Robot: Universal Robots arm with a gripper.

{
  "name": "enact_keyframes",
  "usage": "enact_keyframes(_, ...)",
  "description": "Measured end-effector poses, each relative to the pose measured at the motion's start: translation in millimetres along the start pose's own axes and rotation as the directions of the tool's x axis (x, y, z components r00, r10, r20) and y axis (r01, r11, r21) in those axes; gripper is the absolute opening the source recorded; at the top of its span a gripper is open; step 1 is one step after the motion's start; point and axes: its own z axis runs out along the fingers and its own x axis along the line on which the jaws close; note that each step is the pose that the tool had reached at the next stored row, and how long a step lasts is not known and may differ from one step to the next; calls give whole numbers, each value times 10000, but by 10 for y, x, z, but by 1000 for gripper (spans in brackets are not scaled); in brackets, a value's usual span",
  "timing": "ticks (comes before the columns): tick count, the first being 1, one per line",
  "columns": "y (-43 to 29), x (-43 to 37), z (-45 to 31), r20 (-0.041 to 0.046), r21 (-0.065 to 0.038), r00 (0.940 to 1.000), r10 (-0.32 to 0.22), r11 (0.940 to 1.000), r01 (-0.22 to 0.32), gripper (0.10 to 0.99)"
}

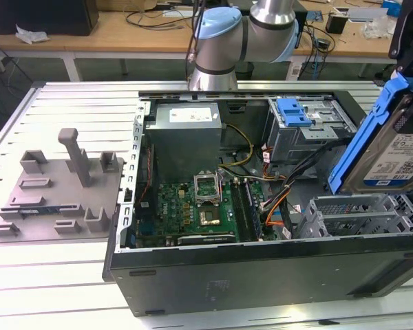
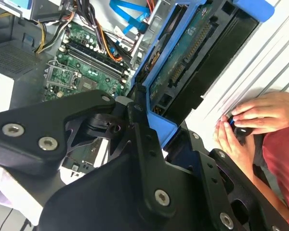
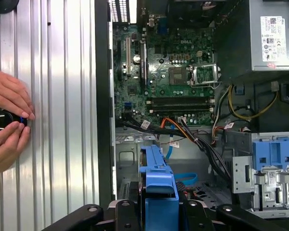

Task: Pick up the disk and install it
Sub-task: 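Insert the disk into the insertion slot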

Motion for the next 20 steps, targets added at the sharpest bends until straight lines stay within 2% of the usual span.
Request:
enact_keyframes(6, -1, -52, 29, 1, 1, 10000, -2, 10000, 2, 365)
enact_keyframes(20, -5, -51, 136, 30, -2, 10000, -89, 10000, 89, 365)
